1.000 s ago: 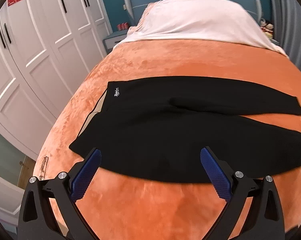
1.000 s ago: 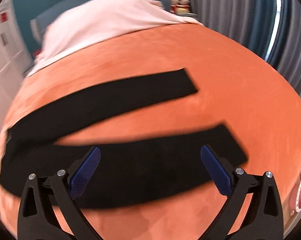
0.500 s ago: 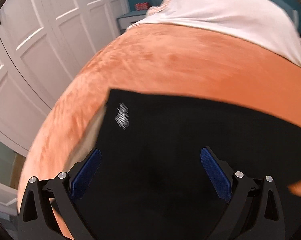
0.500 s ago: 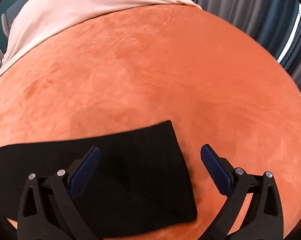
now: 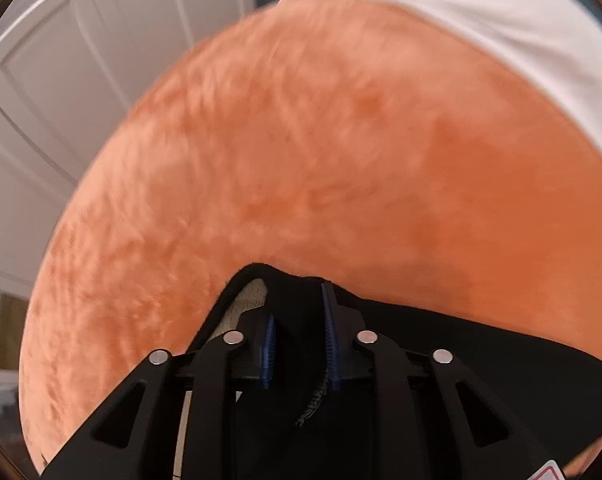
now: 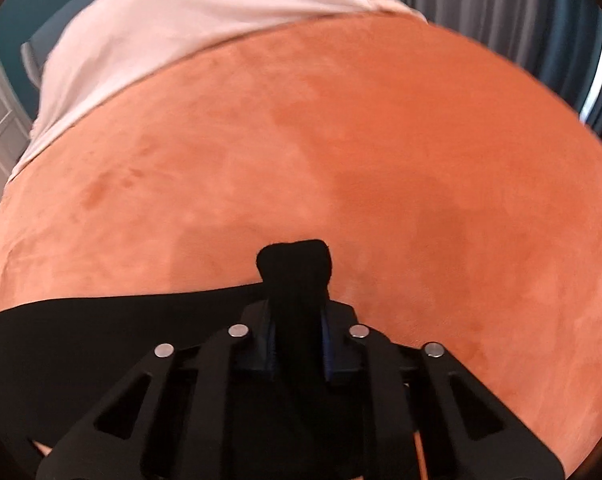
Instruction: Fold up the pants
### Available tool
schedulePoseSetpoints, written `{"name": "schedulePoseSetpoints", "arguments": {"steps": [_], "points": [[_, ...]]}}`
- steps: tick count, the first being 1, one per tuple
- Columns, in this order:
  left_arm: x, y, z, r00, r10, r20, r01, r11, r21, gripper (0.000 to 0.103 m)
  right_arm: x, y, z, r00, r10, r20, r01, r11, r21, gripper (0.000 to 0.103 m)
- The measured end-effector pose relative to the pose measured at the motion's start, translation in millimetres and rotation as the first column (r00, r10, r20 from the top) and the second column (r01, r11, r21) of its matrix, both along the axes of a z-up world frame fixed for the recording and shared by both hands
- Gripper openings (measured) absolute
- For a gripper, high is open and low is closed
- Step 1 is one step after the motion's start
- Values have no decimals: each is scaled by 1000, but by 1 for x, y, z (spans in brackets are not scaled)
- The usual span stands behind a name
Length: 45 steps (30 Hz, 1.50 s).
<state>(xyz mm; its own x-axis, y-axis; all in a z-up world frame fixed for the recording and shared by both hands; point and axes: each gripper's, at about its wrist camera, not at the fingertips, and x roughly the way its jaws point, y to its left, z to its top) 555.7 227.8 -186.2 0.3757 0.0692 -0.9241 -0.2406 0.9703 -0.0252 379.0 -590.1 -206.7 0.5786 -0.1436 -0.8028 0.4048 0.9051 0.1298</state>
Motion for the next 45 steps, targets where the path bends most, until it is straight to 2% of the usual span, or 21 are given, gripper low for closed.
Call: {"name": "schedulePoseSetpoints", "arguments": {"steps": [5,9,12,14,16,19,21,22,24,26,27,28,30,35,36,37,38,39,41,44,45], "points": [[-96,5,91,978,-84,189,109,986,-124,10,-65,21,80,973,60,224,-67,998,23,12],[-190,17,134,960,-132,248,170,976,-138,10,-139,41,121,943,132,305,-136,991,-9,12],[-254,25,134,963,-157,219,182,978,-103,11,-192,50,122,945,174,279,-170,985,-39,13],[-286,30,114,973,-176,150,185,982,-47,12,-216,50,110,957,181,227,-175,983,-47,13],[-307,34,79,984,-170,59,170,985,-1,12,-240,48,79,975,174,141,-171,985,-32,13],[-319,45,18,992,-106,-70,107,994,4,13,-259,42,25,988,151,-11,-151,988,-8,14],[-319,50,-8,991,-73,-108,74,997,5,17,-267,36,5,992,116,-58,-116,993,7,21],[-321,54,-12,995,-40,-96,39,999,-16,18,-271,34,3,994,98,-55,-97,995,13,24],[-325,56,-5,998,-12,-63,9,999,-51,22,-284,33,12,998,63,-15,-63,998,15,39],[-329,59,7,1000,11,-26,-13,997,-79,38,-296,33,24,999,49,16,-49,999,8,46],[-329,60,11,1000,18,-15,-19,997,-81,58,-307,32,29,999,34,30,-34,999,3,47],[-330,63,17,999,36,0,-36,997,-70,69,-314,31,33,999,20,41,-20,1000,4,47],[-332,64,18,998,61,11,-60,996,-71,70,-328,28,39,997,-28,66,27,999,26,47],[-333,58,20,996,93,16,-88,978,-190,70,-347,22,43,987,-110,115,95,987,130,48],[-331,53,18,996,87,12,-83,975,-205,73,-346,21,45,987,-111,120,94,986,138,50],[-330,49,15,997,81,5,-79,977,-200,78,-343,22,46,986,-112,125,94,986,141,54],[-327,44,11,997,78,-6,-77,980,-185,78,-341,21,47,985,-116,130,97,984,147,63],[-329,37,9,997,73,-16,-75,982,-174,78,-334,20,48,983,-126,137,103,981,164,66],[-323,29,-5,994,80,-72,-90,987,-135,78,-323,19,48,981,-133,140,103,974,203,67],[-318,24,-17,989,97,-115,-110,988,-111,76,-291,14,31,989,-147,32,136,962,235,82],[-315,22,-20,988,91,-124,-103,990,-93,76,-281,13,23,987,-159,-14,159,967,200,80]]}}
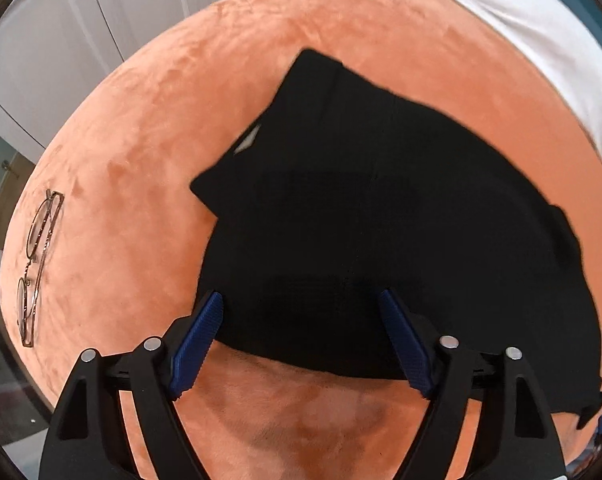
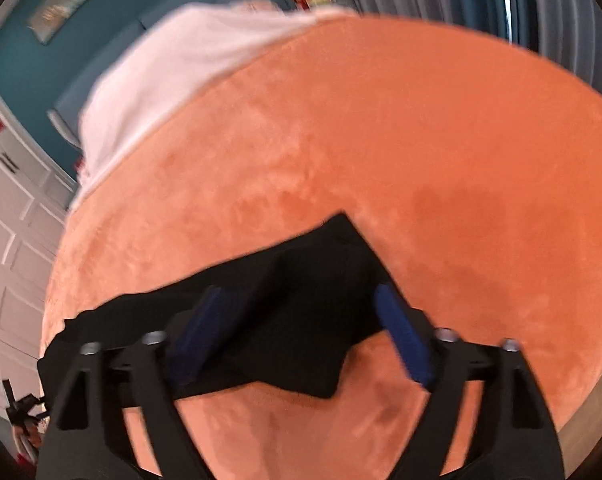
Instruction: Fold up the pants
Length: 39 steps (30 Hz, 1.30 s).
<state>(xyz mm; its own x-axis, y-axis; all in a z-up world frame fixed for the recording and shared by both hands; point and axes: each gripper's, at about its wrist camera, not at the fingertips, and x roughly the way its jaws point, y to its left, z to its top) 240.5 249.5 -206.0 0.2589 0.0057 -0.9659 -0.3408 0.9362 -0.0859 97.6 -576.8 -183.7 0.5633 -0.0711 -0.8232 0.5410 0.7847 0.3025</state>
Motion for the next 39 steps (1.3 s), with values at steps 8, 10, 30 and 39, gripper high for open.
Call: {"name": "schedulePoseSetpoints", "arguments": {"steps": [8,10,30,39], "points": [[24,-4,1,997,-53,-64,58,995,75,36,36,36,103,941,223,256,-154,952,-263,11],[26,-4,-1,995,-61,-76,67,995,79,37,22,40,109,925,274,262,-152,901,-407,17],[44,-19,-17,992,-54,-118,80,971,223,57,48,-29,-27,993,-118,10,101,884,456,54],[51,-13,-20,989,-69,-134,92,981,173,58,56,18,77,946,40,321,-78,991,106,3]]}}
